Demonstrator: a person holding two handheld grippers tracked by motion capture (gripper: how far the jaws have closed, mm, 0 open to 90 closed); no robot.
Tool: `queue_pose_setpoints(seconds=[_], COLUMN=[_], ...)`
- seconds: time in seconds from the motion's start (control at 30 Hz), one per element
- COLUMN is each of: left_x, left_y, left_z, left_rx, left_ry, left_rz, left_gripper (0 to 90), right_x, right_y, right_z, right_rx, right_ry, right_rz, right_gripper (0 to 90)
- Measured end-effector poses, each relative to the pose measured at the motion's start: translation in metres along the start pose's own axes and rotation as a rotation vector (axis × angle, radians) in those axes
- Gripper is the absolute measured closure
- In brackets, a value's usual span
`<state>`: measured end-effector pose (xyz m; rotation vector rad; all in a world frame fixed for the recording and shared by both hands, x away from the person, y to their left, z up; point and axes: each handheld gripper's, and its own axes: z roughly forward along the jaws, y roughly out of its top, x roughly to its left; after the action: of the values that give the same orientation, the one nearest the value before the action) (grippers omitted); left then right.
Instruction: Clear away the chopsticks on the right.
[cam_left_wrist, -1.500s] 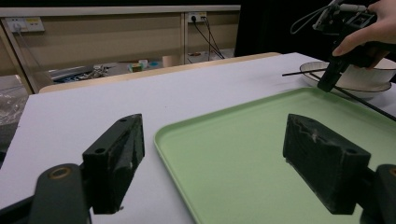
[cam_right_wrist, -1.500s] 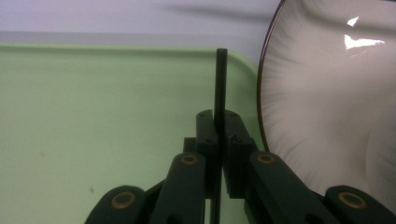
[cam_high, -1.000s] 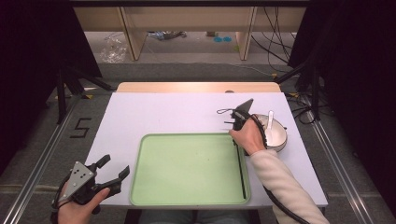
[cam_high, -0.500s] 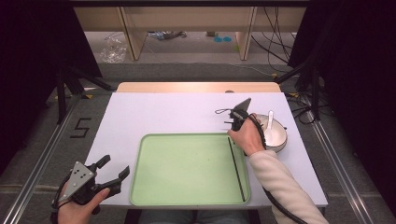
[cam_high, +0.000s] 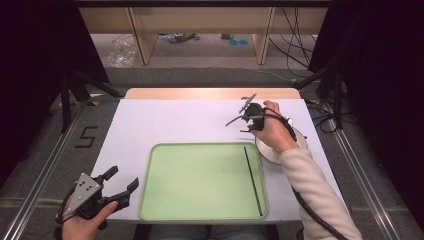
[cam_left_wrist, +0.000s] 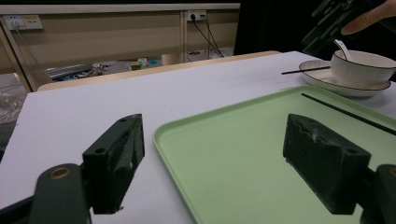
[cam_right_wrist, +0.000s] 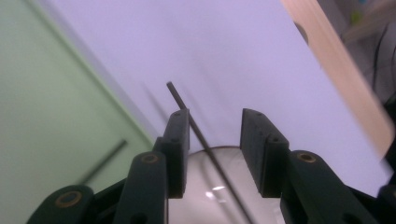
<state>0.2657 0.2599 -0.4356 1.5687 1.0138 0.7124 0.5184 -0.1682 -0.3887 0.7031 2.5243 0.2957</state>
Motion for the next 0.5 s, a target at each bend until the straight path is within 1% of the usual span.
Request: queue_pose_setpoints(seconds=[0.03, 0.1, 0.13, 0.17, 0.2, 0.23, 0.27, 0.3, 0.37, 0.4, 0.47, 0.5], left_x=[0.000, 0.000, 0.000, 0.000, 0.000, 0.000, 0.000, 0.000, 0.001, 0.001, 0.000, 0.000], left_y=[0.000, 0.000, 0.000, 0.000, 0.000, 0.000, 0.000, 0.000, 0.000, 0.000, 0.000, 0.000], left_z=[0.000, 0.000, 0.000, 0.000, 0.000, 0.000, 0.000, 0.000, 0.000, 0.000, 0.000, 0.000], left_rx=[0.000, 0.001, -0.001, -0.001, -0.002, -0.001, -0.001, 0.000, -0.001, -0.001, -0.002, -0.001], left_ry=[0.000, 0.000, 0.000, 0.000, 0.000, -0.001, -0.002, -0.002, -0.003, -0.003, -0.003, -0.003], left_rz=[0.000, 0.000, -0.001, -0.001, -0.002, -0.002, -0.001, -0.001, -0.003, -0.002, -0.002, -0.003], left_gripper=[20.7, 20.7, 20.7, 20.6, 20.7, 20.6, 20.7, 20.6, 20.6, 20.7, 20.6, 20.6], right_x=[-0.002, -0.003, -0.003, -0.002, -0.001, -0.001, -0.001, 0.000, 0.001, 0.001, 0.000, 0.000], right_y=[0.002, 0.005, 0.006, 0.007, 0.008, 0.009, 0.009, 0.010, 0.010, 0.010, 0.010, 0.010], right_z=[0.003, 0.012, 0.016, 0.019, 0.022, 0.026, 0.029, 0.031, 0.036, 0.039, 0.044, 0.044], right_rx=[0.016, 0.035, 0.061, 0.088, 0.099, 0.100, 0.103, 0.110, 0.120, 0.117, 0.135, 0.135], right_ry=[0.009, 0.032, 0.045, 0.059, 0.065, 0.082, 0.086, 0.086, 0.115, 0.121, 0.124, 0.124], right_rz=[-0.108, -0.218, -0.247, -0.258, -0.274, -0.286, -0.298, -0.299, -0.290, -0.297, -0.296, -0.296], right_gripper=[61.6, 63.1, 64.1, 65.2, 65.7, 66.3, 66.6, 66.8, 66.9, 67.2, 67.7, 67.9])
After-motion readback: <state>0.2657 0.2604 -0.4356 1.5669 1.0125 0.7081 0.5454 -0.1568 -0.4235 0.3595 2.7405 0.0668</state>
